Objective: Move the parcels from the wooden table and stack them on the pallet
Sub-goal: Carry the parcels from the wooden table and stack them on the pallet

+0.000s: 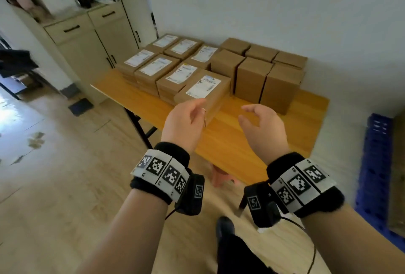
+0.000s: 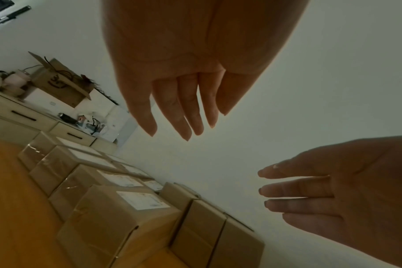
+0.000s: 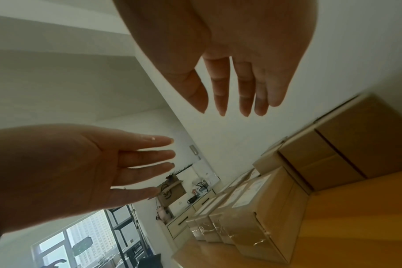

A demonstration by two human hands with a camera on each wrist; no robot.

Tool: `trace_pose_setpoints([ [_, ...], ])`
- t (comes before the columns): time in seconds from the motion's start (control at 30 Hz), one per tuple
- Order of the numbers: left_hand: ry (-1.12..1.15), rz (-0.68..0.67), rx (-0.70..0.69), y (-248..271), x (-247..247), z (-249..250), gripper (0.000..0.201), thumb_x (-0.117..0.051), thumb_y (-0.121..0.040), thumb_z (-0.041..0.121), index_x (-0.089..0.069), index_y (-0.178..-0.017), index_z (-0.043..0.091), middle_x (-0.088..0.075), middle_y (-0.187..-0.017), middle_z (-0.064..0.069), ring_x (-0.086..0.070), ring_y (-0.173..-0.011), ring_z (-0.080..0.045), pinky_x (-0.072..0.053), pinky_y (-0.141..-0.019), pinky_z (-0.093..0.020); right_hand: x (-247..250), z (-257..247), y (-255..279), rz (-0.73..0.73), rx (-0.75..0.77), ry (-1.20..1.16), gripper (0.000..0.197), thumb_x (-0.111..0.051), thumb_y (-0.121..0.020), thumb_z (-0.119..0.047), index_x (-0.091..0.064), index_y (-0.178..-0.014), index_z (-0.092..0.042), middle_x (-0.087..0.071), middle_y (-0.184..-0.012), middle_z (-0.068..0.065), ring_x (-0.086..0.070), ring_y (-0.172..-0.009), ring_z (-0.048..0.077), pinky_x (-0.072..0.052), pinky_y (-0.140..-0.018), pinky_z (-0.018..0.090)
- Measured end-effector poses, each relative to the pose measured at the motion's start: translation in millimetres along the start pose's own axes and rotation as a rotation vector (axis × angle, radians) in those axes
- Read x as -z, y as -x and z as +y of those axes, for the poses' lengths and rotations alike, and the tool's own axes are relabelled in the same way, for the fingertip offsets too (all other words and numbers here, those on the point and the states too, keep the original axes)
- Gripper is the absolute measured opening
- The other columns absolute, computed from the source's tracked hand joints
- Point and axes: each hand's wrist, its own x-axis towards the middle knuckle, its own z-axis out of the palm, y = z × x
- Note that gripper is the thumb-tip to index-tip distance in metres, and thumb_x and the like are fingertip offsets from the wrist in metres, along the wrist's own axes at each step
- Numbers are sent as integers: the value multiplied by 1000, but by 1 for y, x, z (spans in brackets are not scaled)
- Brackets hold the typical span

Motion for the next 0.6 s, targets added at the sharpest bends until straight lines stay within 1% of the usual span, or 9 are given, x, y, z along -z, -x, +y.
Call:
trace_pose_setpoints([
  [0.13, -31, -18, 56, -55, 2, -28, 35, -44, -97, 22, -51, -131, 23, -54, -131, 6, -49, -118, -6, -37, -95, -19, -35, 0, -61, -12, -51, -48, 35, -52, -94, -27, -53, -128, -17, -52, -133, 0, -45, -124, 13, -32, -90, 18],
  [0.27, -71, -71, 143, -120, 4, -54, 38, -46, -97, 22, -47, -134, 21, -54, -132, 4, -50, -116, -7, -37, -92, -18, -69, 0, -124, -43, -171, -120, 43, -54, -94, -28, -46, -134, -16, -49, -136, 0, -45, -124, 12, -33, -88, 19],
  [0.4, -129, -161, 204, -173, -1, -82, 43, -47, -96, 22, -42, -138, 16, -49, -137, 0, -47, -124, -15, -35, -98, -23, -100, 6, -165, -119, -326, -116, 57, -55, -93, -32, -34, -142, -13, -42, -144, 4, -42, -129, 17, -37, -97, 27],
  [0.43, -151, -182, 225, -183, -4, -91, 44, -48, -96, 23, -41, -139, 15, -49, -138, -2, -46, -125, -17, -35, -97, -23, -106, 7, -171, -148, -357, -97, 60, -55, -93, -34, -32, -143, -11, -42, -144, 5, -45, -125, 17, -39, -96, 28],
  [0.47, -171, -211, 253, -192, -6, -100, 45, -48, -96, 25, -40, -139, 14, -47, -138, -4, -46, -125, -19, -35, -95, -24, -113, 9, -176, -174, -384, -84, 60, -55, -93, -34, -32, -142, -8, -44, -140, 5, -48, -117, 15, -41, -91, 27],
  [0.5, -186, -249, 293, -198, -10, -110, 48, -48, -95, 27, -38, -140, 13, -45, -140, -6, -46, -125, -21, -35, -93, -25, -119, 10, -179, -199, -414, -80, 58, -54, -94, -34, -33, -140, -7, -47, -135, 4, -47, -106, 12, -40, -82, 25],
  [0.53, -191, -292, 335, -205, -12, -120, 52, -49, -95, 30, -36, -141, 12, -43, -141, -8, -45, -125, -23, -36, -92, -26, -126, 12, -182, -219, -441, -85, 56, -54, -94, -33, -33, -139, -6, -49, -130, 3, -44, -99, 10, -37, -78, 24],
  [0.57, -191, -343, 377, -211, -15, -130, 56, -49, -94, 33, -33, -143, 11, -41, -143, -10, -45, -126, -24, -37, -91, -27, -133, 12, -184, -229, -465, -88, 57, -54, -94, -34, -34, -139, -6, -50, -129, 2, -45, -98, 10, -37, -77, 24],
  [0.6, -194, -389, 405, -217, -17, -138, 59, -49, -94, 36, -30, -144, 10, -39, -144, -11, -44, -126, -25, -37, -90, -27, -141, 13, -186, -229, -487, -89, 59, -55, -92, -36, -35, -139, -6, -51, -131, 4, -48, -101, 13, -40, -78, 26],
])
